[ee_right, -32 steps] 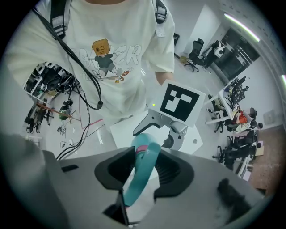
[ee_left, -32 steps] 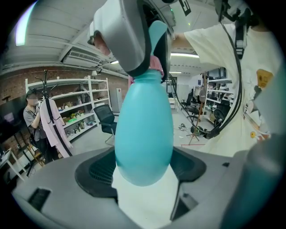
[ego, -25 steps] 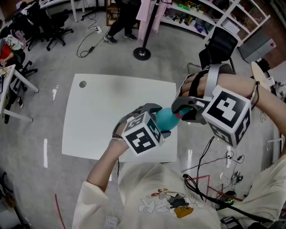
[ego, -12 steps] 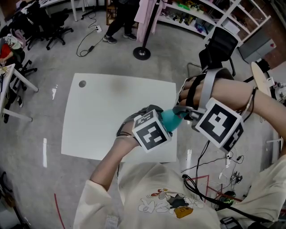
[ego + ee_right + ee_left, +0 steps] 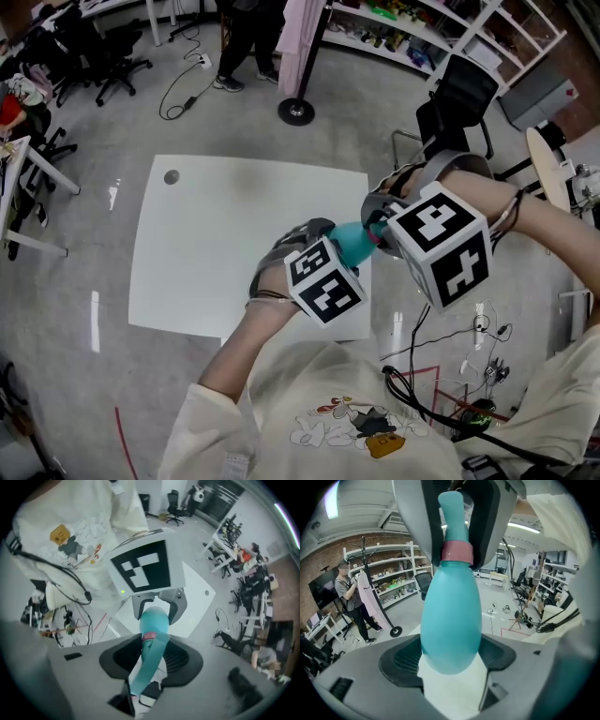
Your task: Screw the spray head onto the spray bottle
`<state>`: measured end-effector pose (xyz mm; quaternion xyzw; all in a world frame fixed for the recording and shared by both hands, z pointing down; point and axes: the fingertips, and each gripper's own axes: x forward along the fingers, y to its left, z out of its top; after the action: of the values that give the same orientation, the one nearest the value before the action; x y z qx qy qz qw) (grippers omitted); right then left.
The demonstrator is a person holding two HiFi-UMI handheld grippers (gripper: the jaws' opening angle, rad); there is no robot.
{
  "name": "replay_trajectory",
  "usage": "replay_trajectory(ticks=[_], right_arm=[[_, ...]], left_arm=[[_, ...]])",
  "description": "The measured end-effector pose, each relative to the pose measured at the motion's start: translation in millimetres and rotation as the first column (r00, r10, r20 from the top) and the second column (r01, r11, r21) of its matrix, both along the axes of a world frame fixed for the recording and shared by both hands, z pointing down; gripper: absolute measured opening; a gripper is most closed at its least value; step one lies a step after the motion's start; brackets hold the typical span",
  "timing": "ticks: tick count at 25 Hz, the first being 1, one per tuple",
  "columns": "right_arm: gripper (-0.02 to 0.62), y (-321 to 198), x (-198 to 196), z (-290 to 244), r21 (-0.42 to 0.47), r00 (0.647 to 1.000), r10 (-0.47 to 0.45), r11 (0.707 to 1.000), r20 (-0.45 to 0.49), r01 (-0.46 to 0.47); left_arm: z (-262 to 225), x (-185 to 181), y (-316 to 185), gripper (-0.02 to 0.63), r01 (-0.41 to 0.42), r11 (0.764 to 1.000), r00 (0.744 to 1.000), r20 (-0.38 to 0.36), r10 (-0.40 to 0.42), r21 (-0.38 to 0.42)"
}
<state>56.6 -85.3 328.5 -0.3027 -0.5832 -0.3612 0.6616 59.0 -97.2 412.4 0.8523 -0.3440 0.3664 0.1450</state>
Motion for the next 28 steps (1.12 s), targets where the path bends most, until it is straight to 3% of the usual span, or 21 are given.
replay_trajectory(ticks=[3, 7, 11, 14, 22, 26, 28], right_arm=[[0.135, -4.0, -6.2, 1.3, -0.037, 0.971, 0.239, 0.970, 0.017, -0.239], [0.135, -11.9, -11.3, 1.0, -0.078, 0.879, 0.477, 0.877, 0.022, -0.474], [0.135, -16.7, -14.9, 0.9, -0.155, 0.774, 0.633, 0.766, 0.016, -0.624], [0.135, -23.0, -12.7, 3.4, -0.178, 0.711, 0.703, 0.703, 0.023, -0.689], [0.157, -24.0, -17.3, -6.8, -0.230, 0.679, 0.734, 0.662, 0.012, -0.713], [0.189, -14.7, -16.0, -14.3, -0.296, 0.659, 0.752, 0.627, -0.013, -0.721], [0.198, -11.2, -20.4, -27.4, -0.321, 0.663, 0.749, 0.628, 0.002, -0.709]], left_arm=[[1.3, -5.3, -5.1, 0.379, 0.064, 0.998, 0.998, 0.001, -0.064, 0.019], [3.1, -10.7, -11.3, 0.379, 0.156, 0.986, 0.988, 0.013, -0.157, 0.052], [8.4, -13.5, -17.9, 0.379, 0.228, 0.970, 0.969, 0.079, -0.234, 0.086], [6.9, -11.6, -20.0, 0.379, 0.229, 0.969, 0.970, 0.061, -0.235, 0.094], [5.5, -20.3, -23.7, 0.379, 0.230, 0.969, 0.970, 0.057, -0.236, 0.093], [17.3, -17.6, -17.5, 0.379, 0.214, 0.974, 0.975, 0.039, -0.217, 0.075], [23.8, -21.8, -12.1, 0.379, 0.190, 0.980, 0.981, 0.024, -0.192, 0.049]])
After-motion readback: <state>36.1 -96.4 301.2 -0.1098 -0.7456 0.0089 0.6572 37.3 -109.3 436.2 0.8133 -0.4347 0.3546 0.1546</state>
